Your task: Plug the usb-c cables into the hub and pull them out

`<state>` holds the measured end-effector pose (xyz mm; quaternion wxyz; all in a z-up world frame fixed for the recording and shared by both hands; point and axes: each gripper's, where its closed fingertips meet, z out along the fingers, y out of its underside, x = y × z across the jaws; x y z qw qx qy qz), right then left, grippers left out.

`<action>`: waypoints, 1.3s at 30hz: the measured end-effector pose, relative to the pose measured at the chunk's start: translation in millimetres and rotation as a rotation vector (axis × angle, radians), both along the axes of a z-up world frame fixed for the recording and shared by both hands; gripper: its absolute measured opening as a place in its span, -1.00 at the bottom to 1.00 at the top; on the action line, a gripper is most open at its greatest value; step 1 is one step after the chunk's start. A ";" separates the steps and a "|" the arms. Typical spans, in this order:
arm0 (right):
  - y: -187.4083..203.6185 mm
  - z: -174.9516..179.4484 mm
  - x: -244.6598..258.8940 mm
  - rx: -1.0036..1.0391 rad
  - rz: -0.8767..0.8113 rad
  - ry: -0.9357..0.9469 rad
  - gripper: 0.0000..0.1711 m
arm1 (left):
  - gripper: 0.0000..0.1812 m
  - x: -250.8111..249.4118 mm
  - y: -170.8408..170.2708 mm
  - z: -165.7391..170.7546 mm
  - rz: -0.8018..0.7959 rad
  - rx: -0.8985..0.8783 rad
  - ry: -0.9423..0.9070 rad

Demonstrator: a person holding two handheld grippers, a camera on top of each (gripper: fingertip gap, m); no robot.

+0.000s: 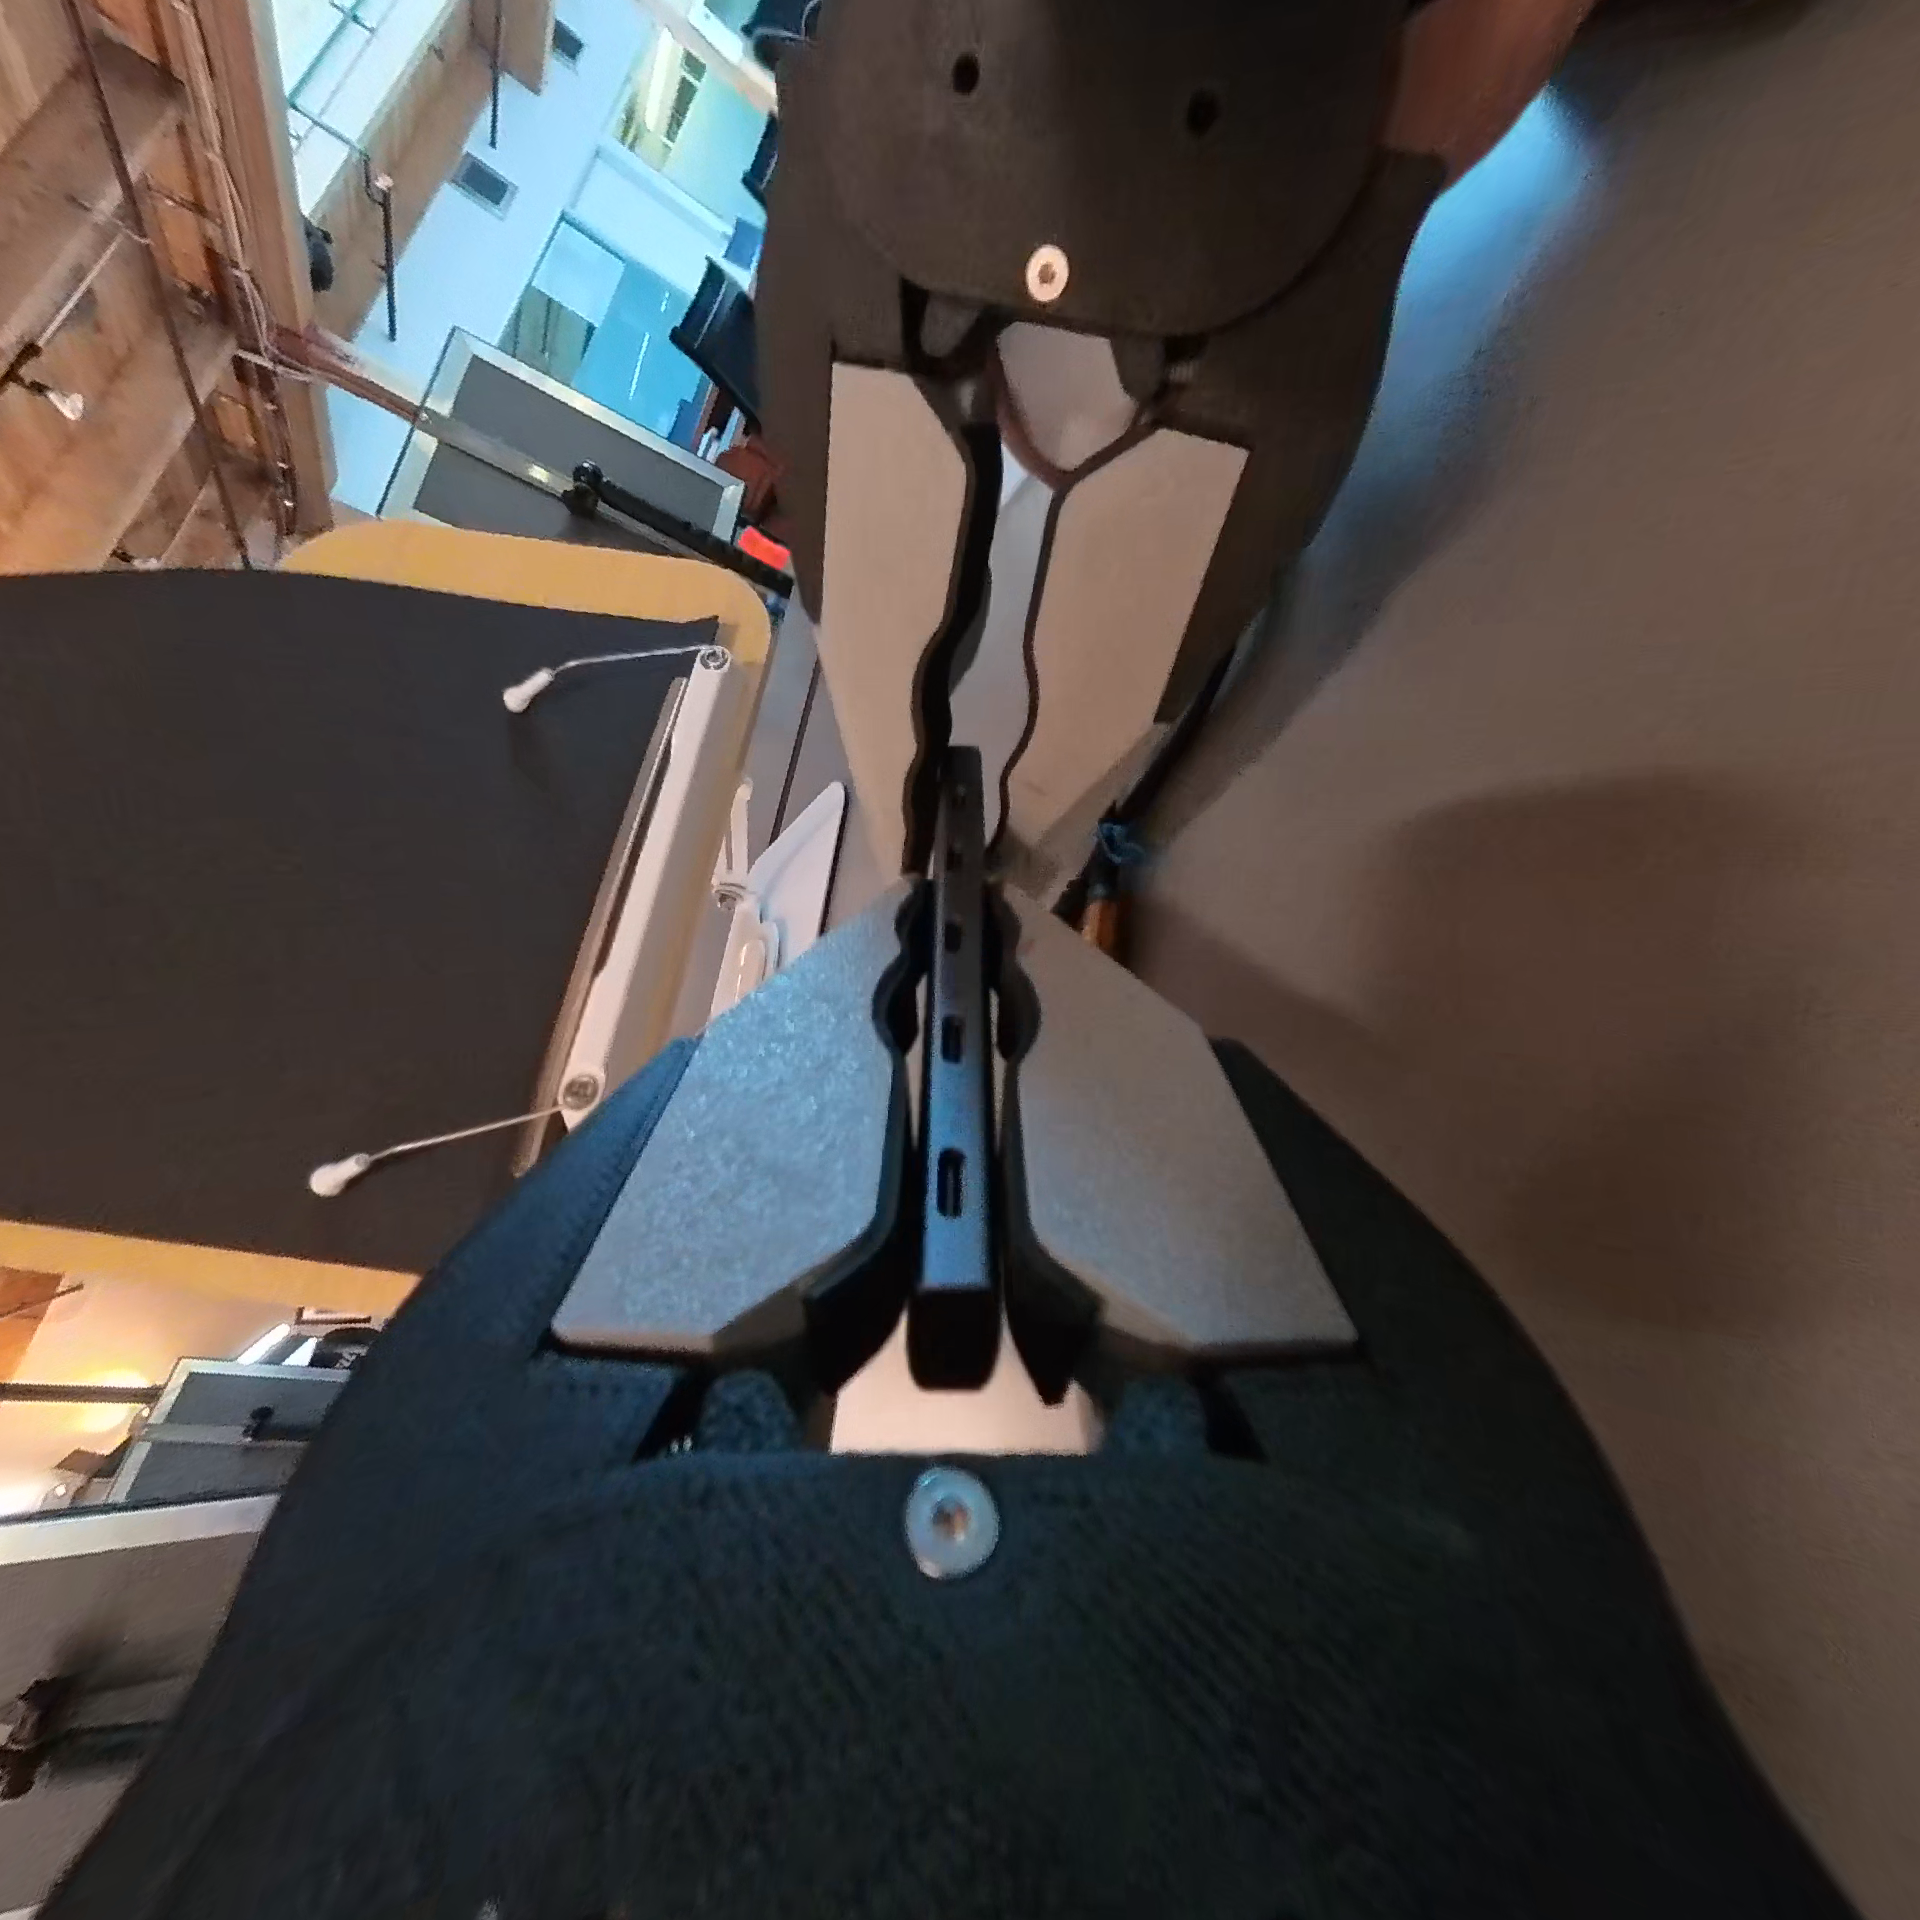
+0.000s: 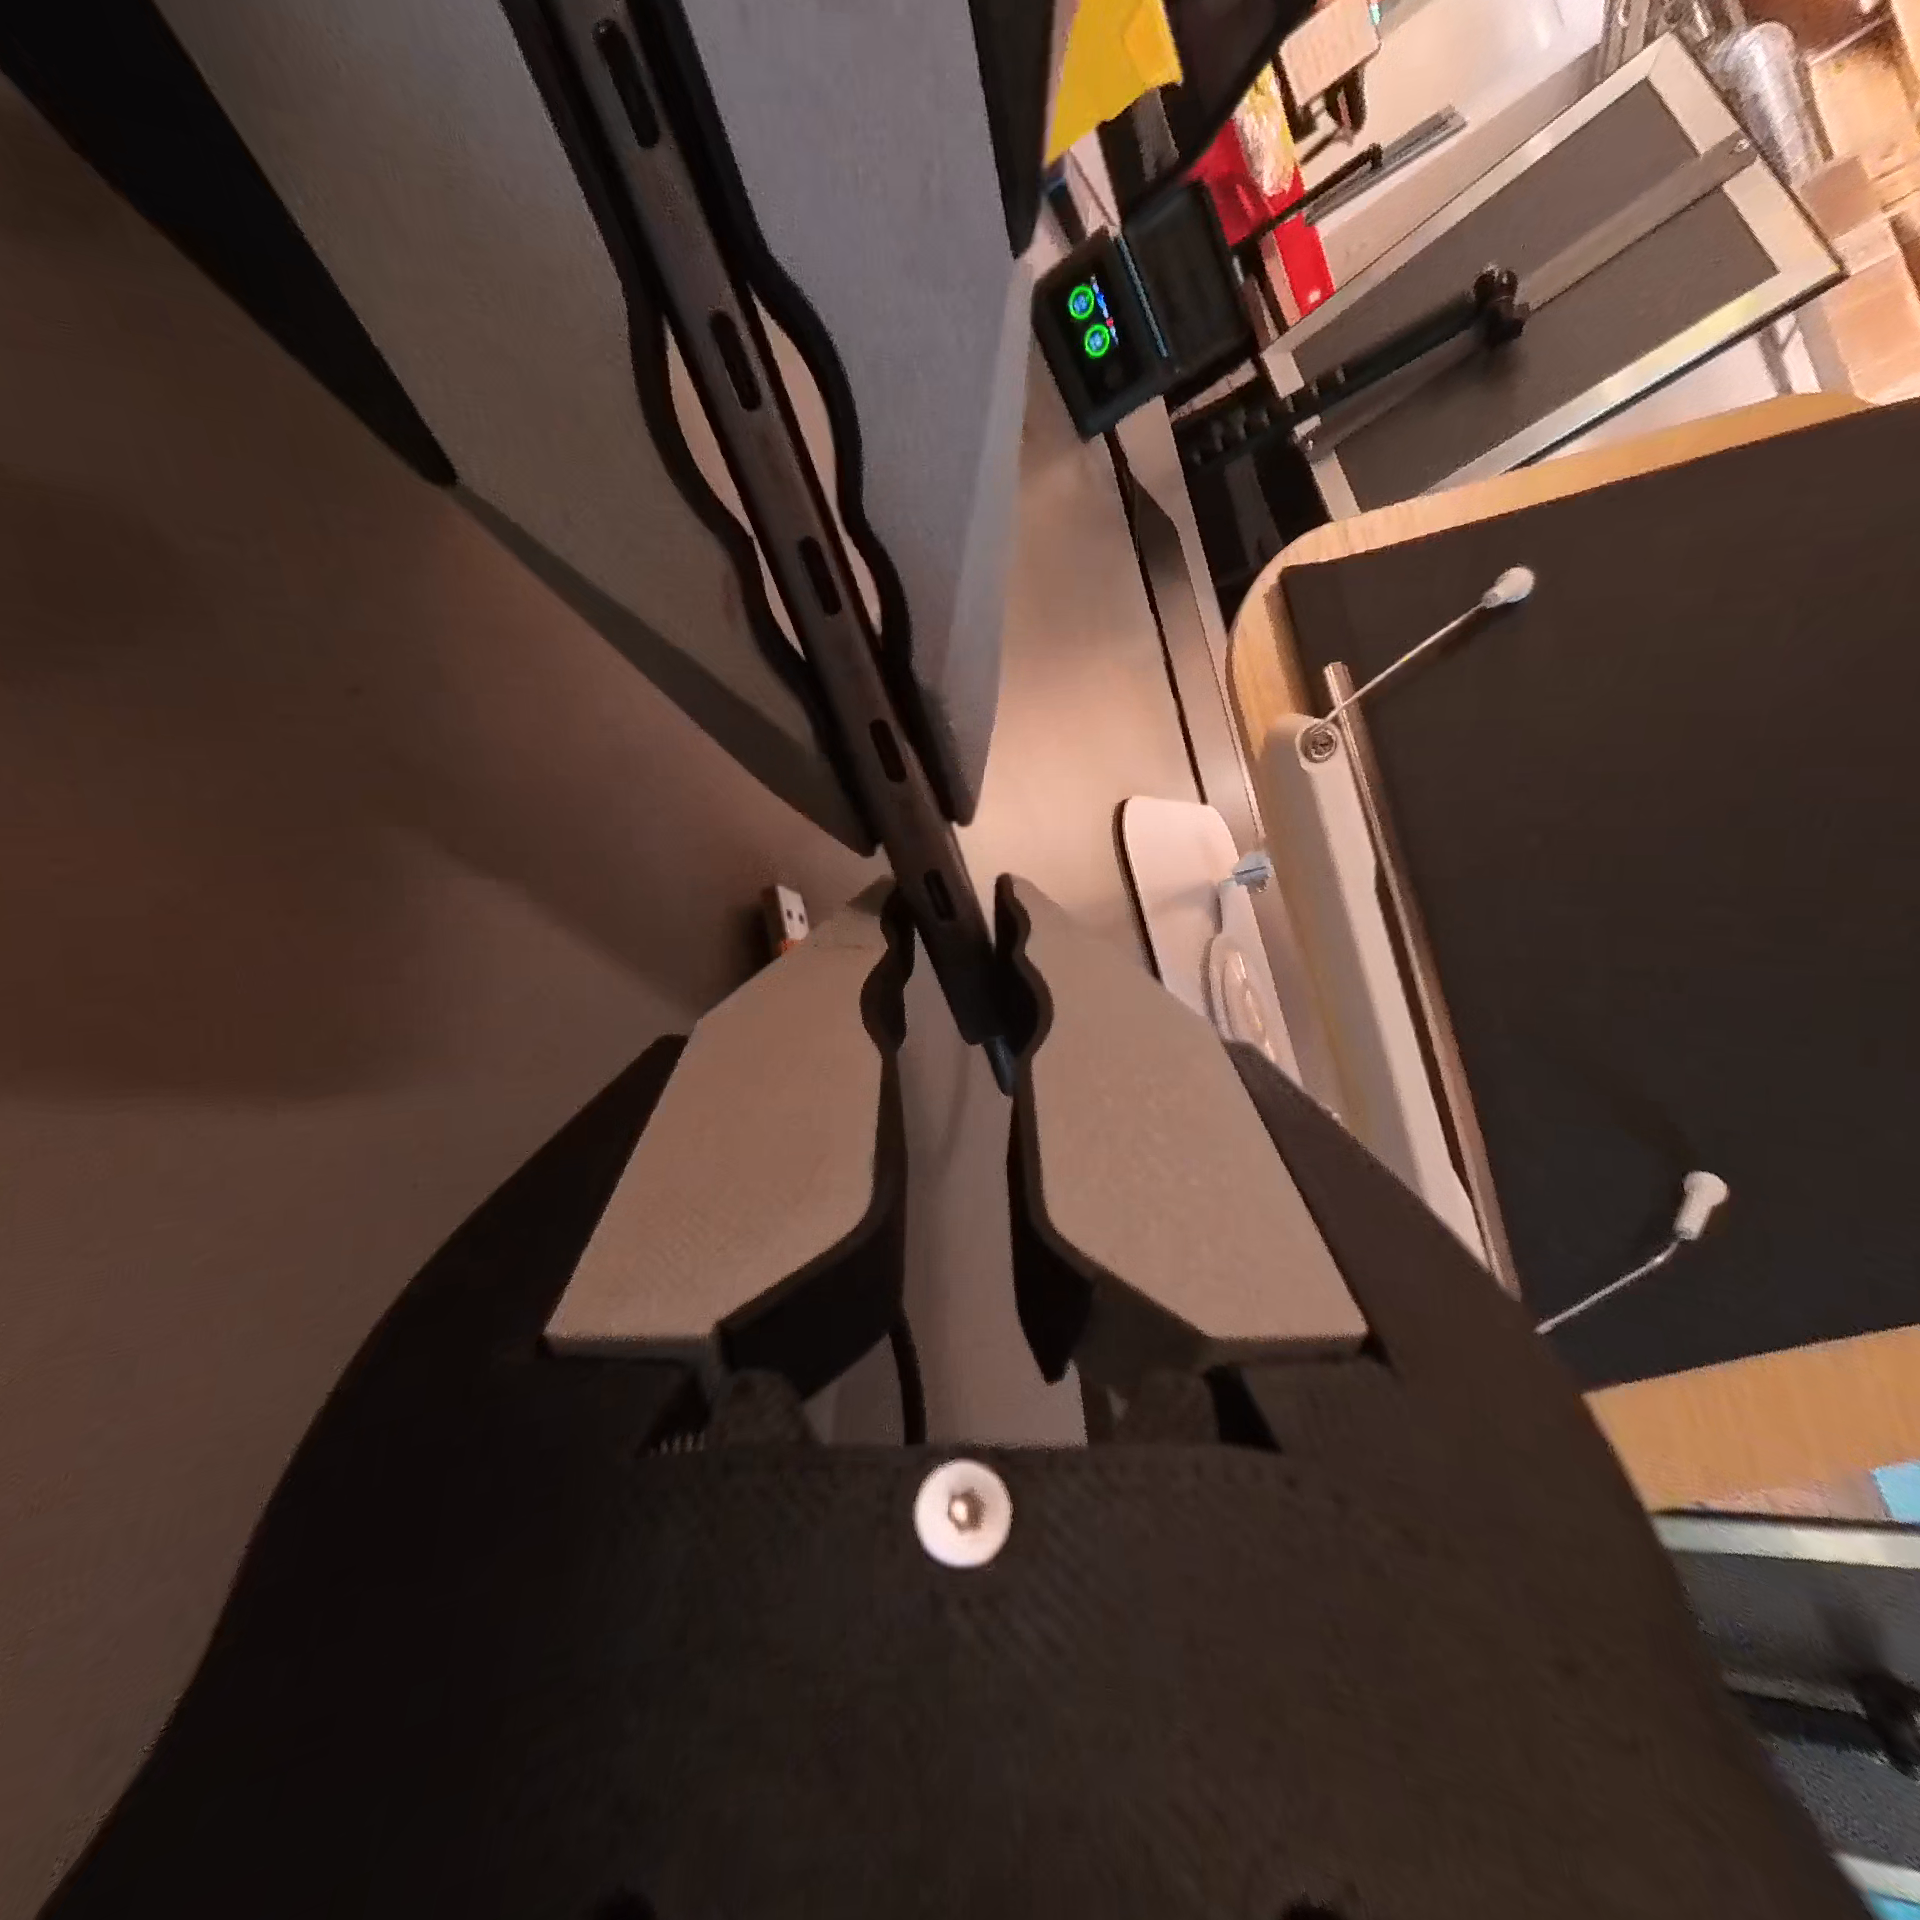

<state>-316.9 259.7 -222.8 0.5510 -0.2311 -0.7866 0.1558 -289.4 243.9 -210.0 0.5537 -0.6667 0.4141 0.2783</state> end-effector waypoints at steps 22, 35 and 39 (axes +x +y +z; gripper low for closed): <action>41.8 14.5 7.2 -0.661 -0.170 -0.092 -0.65 | -0.92 -50.0 0.4 12.2 0.204 0.035 0.105; 41.6 -25.5 10.4 -0.817 -0.424 -0.292 -0.65 | -0.92 -85.8 13.6 -10.4 0.347 -0.004 0.218; 42.1 -37.3 10.7 -0.791 -0.466 -0.337 -0.64 | -0.92 -82.0 15.3 -8.7 0.341 0.001 0.219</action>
